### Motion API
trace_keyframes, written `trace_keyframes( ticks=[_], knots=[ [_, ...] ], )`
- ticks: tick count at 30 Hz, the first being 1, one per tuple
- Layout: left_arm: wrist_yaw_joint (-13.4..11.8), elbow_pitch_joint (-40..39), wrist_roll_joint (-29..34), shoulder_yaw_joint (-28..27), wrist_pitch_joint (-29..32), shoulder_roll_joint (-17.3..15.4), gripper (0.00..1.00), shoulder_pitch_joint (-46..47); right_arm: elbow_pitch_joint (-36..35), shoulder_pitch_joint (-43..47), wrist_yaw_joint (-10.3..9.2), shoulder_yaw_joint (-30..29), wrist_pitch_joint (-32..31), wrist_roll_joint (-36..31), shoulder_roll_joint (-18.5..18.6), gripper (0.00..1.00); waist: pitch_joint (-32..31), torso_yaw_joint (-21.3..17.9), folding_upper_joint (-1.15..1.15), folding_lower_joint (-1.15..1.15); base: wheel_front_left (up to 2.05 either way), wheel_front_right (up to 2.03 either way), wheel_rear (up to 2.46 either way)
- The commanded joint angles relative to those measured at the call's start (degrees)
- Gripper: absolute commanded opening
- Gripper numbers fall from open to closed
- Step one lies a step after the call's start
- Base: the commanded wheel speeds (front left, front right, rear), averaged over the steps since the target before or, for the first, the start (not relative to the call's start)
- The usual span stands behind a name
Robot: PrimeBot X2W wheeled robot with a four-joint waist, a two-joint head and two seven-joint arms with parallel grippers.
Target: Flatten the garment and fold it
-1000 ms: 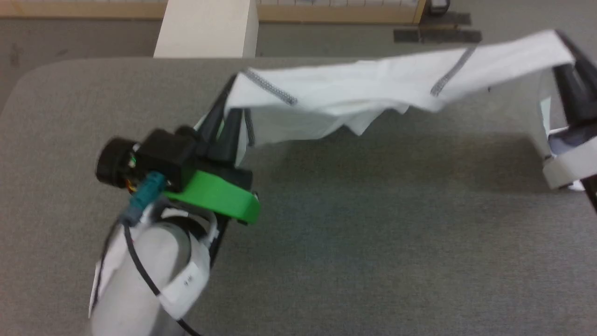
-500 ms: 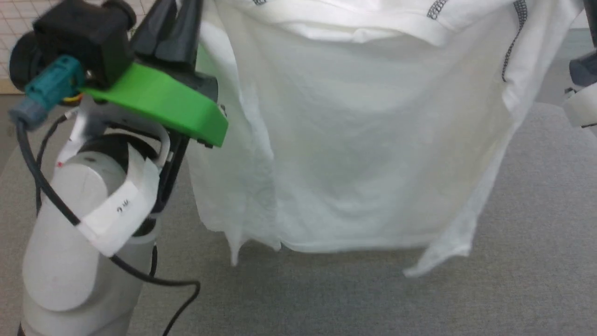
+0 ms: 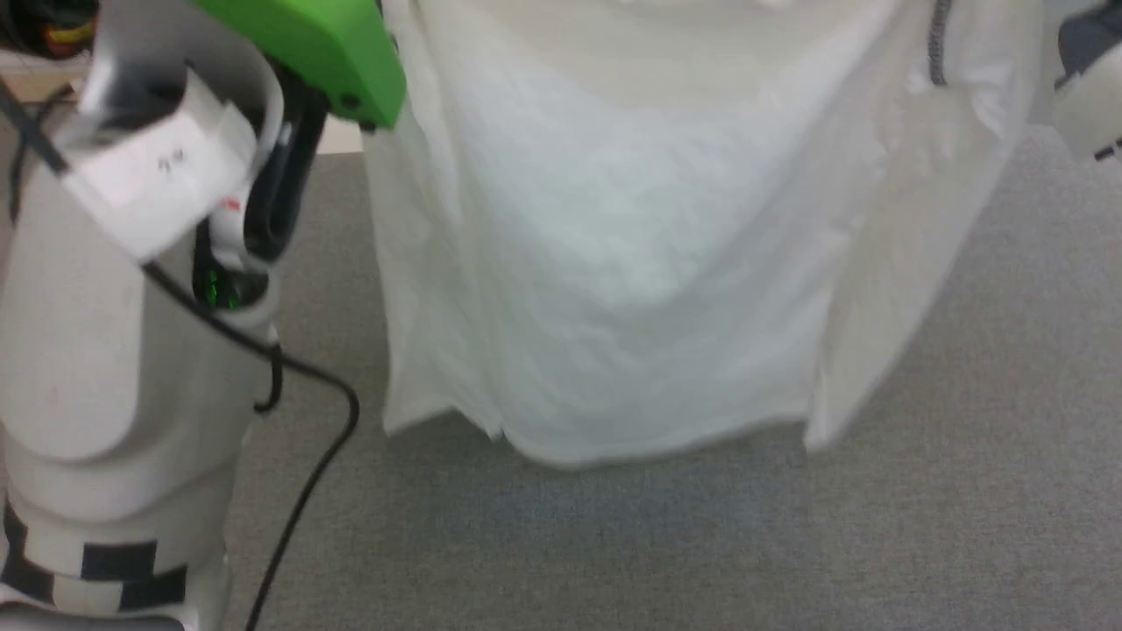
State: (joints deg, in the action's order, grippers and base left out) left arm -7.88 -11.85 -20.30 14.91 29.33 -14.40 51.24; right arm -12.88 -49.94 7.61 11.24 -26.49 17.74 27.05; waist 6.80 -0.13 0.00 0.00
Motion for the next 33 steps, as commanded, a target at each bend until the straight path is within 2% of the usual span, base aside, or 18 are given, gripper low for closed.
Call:
trace_keyframes(
  ticks=[1,6,10,13,17,24,28,29,30,33],
  knots=[
    [-0.55,1.78,0.98,-0.19,0.23,0.05,0.0,3.4,1.85,-3.39,-0.12,0.75,-0.27,0.4,-0.25,0.0,5.69,-1.35,0.0,0.0,0.0,0.0,0.0],
    [-1.89,9.35,4.95,-0.28,-0.81,0.17,0.0,14.12,10.23,-14.86,-0.12,3.97,0.42,-0.38,-0.22,0.0,12.78,-2.12,0.0,0.0,0.0,0.0,0.0],
    [-2.93,16.41,9.1,0.27,-4.33,0.43,0.0,23.97,18.32,-25.49,-0.12,7.17,3.11,-3.04,0.15,0.0,18.6,-2.07,0.0,0.0,0.0,0.0,0.0],
    [-5.02,21.46,11.28,-0.11,-9.19,1.84,0.0,30.46,24.59,-32.69,-0.12,8.42,6.6,-5.75,-0.22,0.0,22.59,-1.63,0.0,0.0,0.0,0.0,0.0],
    [-7.05,27.82,12.52,-0.44,-16.99,3.67,0.0,34.64,32.64,-38.05,-0.12,9.95,11.8,-9.35,-0.89,0.0,25.55,-0.58,0.0,0.0,0.0,0.0,0.0],
    [-8.33,35.32,12.28,-1.2,-30.32,5.71,0.0,37.15,42.11,-42.38,-0.12,12.3,20.87,-15.4,-1.28,0.0,29.92,0.95,0.0,0.0,0.0,0.0,0.0],
    [-6.52,38.57,12.09,-0.12,-34.67,5.68,0.0,36.62,44.92,-42.42,-0.12,15.33,25.02,-15.96,-1.35,0.0,32.65,1.29,0.0,0.0,0.0,0.0,0.0],
    [-5.55,39.36,12.08,0.49,-35.22,5.46,0.0,36.27,45.34,-42.24,-0.12,16.12,26.04,-15.56,-1.25,0.0,33.2,1.29,0.0,0.0,0.0,0.0,0.0],
    [-3.49,40.23,11.67,1.5,-36.52,5.02,0.0,35.09,45.48,-41.45,-0.12,18.14,28.34,-14.04,-0.47,0.0,34.05,1.25,0.0,0.0,0.0,0.0,0.0],
    [-1.31,39.43,11.54,3.01,-37.14,4.21,0.0,32.53,43.93,-39.43,-0.12,20.37,30.2,-11.87,1.46,0.0,33.69,1.27,0.0,0.0,0.0,0.0,0.0]
  ],
)
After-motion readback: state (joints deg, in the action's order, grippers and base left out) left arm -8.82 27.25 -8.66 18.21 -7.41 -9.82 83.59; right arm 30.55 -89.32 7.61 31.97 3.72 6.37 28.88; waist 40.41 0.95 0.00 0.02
